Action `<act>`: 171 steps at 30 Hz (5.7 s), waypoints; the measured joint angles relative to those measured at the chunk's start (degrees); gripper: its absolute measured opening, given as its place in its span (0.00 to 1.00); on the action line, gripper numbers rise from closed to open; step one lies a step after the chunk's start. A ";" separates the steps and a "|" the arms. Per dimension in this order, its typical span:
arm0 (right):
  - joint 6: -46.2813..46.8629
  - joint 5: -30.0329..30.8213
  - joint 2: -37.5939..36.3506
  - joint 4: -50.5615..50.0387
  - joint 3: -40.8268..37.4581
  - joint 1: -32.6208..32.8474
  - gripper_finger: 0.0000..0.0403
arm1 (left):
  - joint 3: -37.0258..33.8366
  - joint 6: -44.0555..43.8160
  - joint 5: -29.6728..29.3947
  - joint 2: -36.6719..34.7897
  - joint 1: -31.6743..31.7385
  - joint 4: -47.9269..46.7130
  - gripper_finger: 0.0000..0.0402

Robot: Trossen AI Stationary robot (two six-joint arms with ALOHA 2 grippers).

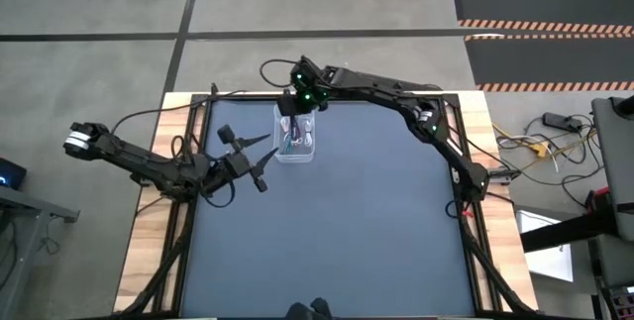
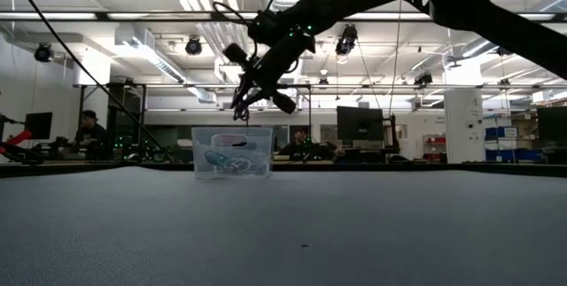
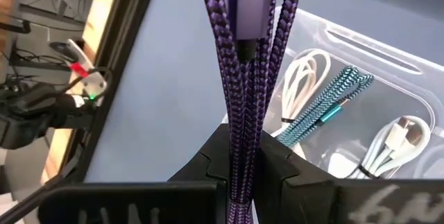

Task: Pick and place USB-C Cables
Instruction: Put the purple charger cable into the transparent bin, then return to Home Position

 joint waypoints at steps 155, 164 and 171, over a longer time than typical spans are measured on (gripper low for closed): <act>-45.19 19.39 -66.62 68.92 -97.72 19.43 0.13 | 0.00 -18.01 33.51 -18.46 -0.26 -37.70 0.39; -46.57 19.43 -75.16 69.68 -104.59 19.43 0.13 | -0.20 -18.08 33.53 -19.66 -0.27 -40.07 0.19; -46.77 19.47 -81.09 69.71 -108.67 19.41 0.13 | -2.16 -18.03 33.53 -22.50 -0.28 -40.10 0.05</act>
